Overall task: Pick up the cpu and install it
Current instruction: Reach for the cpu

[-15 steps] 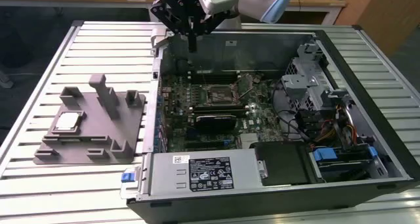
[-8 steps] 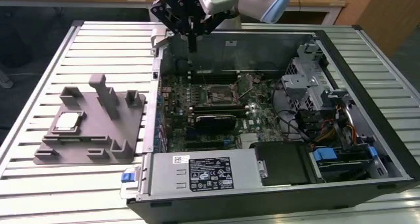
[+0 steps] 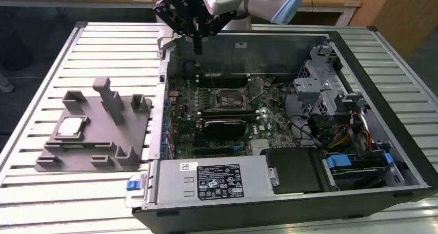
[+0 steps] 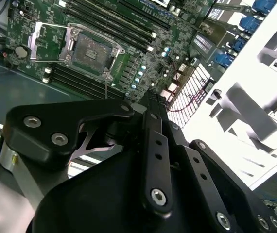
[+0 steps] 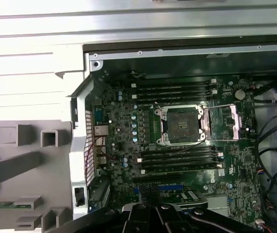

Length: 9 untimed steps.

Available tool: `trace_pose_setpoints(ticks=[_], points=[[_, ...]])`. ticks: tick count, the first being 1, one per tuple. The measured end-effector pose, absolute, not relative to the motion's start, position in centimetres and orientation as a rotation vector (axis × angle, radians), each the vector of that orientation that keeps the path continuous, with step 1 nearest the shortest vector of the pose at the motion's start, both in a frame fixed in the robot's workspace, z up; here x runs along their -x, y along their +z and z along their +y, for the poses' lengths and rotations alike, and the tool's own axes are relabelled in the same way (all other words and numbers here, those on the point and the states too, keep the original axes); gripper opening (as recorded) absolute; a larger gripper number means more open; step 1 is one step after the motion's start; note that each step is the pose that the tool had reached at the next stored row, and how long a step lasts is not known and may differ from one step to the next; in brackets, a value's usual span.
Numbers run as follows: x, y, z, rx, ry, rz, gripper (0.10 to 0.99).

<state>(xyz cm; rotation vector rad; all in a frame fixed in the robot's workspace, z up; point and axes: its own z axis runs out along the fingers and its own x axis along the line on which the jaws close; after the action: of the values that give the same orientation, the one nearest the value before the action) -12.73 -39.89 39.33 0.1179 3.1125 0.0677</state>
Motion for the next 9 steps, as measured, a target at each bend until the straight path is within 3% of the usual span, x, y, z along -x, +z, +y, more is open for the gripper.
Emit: trace_pose_setpoints(ticks=[9], points=[[14.3, 39.3, -39.9, -0.119, 0.068, 3.112, 0.106]])
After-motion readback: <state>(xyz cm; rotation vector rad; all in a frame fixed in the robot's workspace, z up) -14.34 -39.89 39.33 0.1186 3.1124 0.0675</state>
